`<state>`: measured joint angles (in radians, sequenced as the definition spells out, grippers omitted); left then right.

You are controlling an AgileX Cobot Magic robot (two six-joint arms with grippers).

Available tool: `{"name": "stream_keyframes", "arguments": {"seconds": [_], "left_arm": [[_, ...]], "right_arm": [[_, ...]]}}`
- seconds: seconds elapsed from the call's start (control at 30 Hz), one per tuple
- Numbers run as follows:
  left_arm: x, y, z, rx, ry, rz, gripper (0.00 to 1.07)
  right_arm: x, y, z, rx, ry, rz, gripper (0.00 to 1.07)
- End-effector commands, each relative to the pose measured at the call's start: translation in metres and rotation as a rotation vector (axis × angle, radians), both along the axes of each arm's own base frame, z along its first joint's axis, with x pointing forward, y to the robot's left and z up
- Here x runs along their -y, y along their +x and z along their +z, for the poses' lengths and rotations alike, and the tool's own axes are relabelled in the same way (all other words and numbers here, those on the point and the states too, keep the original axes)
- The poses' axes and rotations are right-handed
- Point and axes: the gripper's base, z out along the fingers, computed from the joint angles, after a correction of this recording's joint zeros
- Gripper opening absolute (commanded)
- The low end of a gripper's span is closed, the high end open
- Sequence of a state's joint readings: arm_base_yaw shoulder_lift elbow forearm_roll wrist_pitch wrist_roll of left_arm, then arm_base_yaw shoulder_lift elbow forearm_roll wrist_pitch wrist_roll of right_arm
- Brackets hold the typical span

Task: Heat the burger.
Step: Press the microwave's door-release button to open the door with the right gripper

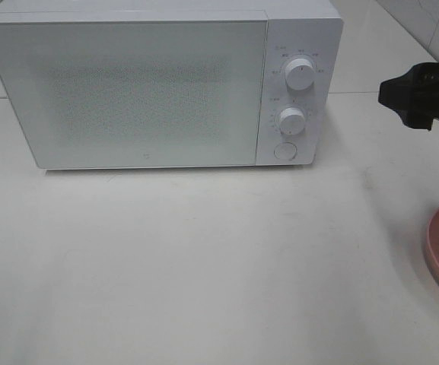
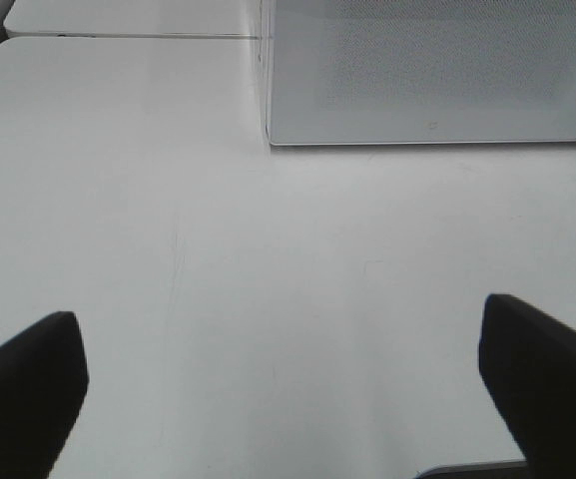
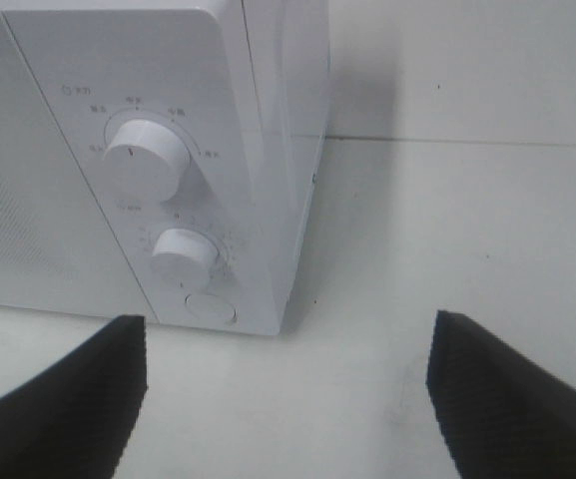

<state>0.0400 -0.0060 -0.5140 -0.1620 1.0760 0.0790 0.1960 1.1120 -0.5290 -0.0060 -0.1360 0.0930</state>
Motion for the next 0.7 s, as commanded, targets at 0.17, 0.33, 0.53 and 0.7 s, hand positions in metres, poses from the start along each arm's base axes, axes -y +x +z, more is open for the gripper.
{"name": "stream_keyframes", "arguments": {"seconds": [0.17, 0.33, 0.53, 0.7], "left_arm": [[0.001, -0.003, 0.0, 0.029, -0.01, 0.002, 1.0], [0.001, -0.003, 0.0, 0.029, -0.01, 0.002, 1.0], [0.001, -0.003, 0.0, 0.029, -0.01, 0.002, 1.0], [0.001, -0.003, 0.0, 0.029, -0.01, 0.002, 1.0]], "right_arm": [[-0.002, 0.011, -0.015, 0.176, -0.036, 0.022, 0.75], [-0.012, 0.009, -0.03, 0.23, -0.111, 0.056, 0.75], [-0.019, 0.007, -0.045, 0.298, -0.179, -0.018, 0.75], [-0.023, 0.007, -0.053, 0.32, -0.154, -0.136, 0.75]]}}
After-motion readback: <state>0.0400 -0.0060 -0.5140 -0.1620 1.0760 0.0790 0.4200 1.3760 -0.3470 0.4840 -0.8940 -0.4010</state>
